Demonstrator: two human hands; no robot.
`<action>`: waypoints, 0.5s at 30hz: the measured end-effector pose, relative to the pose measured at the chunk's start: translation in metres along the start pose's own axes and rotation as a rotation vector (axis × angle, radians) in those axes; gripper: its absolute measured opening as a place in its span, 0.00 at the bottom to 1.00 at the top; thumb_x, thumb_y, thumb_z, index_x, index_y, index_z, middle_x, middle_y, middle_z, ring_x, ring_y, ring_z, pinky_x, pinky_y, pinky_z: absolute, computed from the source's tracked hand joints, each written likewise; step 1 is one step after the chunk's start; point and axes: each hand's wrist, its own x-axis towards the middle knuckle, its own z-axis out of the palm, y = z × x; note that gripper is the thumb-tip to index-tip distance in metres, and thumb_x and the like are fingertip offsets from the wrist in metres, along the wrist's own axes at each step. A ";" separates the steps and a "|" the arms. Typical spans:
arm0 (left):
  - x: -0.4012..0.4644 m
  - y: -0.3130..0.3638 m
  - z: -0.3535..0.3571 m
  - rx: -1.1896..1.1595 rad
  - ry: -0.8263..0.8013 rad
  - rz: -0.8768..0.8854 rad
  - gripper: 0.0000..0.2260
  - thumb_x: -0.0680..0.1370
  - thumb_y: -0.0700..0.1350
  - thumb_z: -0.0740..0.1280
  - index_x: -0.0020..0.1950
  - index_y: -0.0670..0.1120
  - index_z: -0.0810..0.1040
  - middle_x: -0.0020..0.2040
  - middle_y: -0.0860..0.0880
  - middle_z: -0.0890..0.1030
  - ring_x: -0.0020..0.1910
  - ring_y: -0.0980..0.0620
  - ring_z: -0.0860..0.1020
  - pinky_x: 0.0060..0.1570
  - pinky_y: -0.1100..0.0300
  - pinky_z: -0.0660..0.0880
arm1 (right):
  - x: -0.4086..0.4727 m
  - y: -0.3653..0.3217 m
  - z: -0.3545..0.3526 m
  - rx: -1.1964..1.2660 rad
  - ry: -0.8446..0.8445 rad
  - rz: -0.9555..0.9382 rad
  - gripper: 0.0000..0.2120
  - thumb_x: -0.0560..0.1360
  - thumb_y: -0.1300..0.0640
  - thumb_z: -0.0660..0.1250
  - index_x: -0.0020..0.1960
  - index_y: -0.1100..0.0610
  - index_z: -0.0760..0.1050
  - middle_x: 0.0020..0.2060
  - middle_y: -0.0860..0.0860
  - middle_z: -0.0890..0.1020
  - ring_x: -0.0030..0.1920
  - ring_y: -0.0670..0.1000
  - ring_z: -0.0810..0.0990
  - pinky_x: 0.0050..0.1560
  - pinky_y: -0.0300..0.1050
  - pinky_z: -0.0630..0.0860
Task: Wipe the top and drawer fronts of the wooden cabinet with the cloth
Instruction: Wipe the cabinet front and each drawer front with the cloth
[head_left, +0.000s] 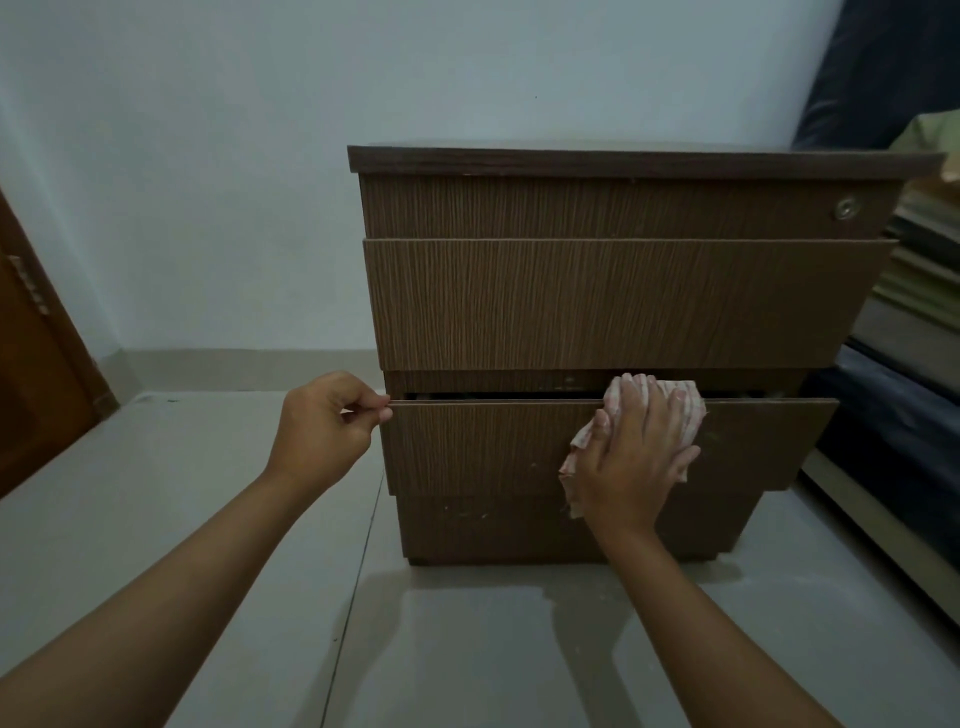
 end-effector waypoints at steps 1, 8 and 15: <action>0.000 0.000 0.000 0.005 -0.001 0.000 0.04 0.68 0.36 0.74 0.39 0.44 0.81 0.38 0.48 0.81 0.39 0.55 0.79 0.40 0.68 0.76 | 0.002 0.005 -0.002 -0.003 0.003 0.000 0.22 0.79 0.51 0.51 0.70 0.56 0.64 0.71 0.58 0.67 0.75 0.60 0.56 0.64 0.77 0.54; -0.001 0.002 0.002 0.019 0.007 -0.007 0.04 0.68 0.35 0.74 0.39 0.42 0.81 0.38 0.46 0.82 0.40 0.54 0.79 0.39 0.71 0.74 | 0.020 0.040 -0.014 -0.021 0.013 0.011 0.22 0.78 0.52 0.52 0.70 0.57 0.65 0.71 0.57 0.66 0.75 0.60 0.56 0.66 0.75 0.53; -0.001 0.002 0.002 0.016 0.015 -0.014 0.04 0.68 0.35 0.74 0.39 0.41 0.81 0.38 0.46 0.82 0.40 0.53 0.79 0.38 0.73 0.73 | 0.035 0.070 -0.029 -0.039 0.032 0.014 0.21 0.78 0.53 0.53 0.70 0.57 0.65 0.71 0.57 0.66 0.75 0.60 0.55 0.66 0.74 0.54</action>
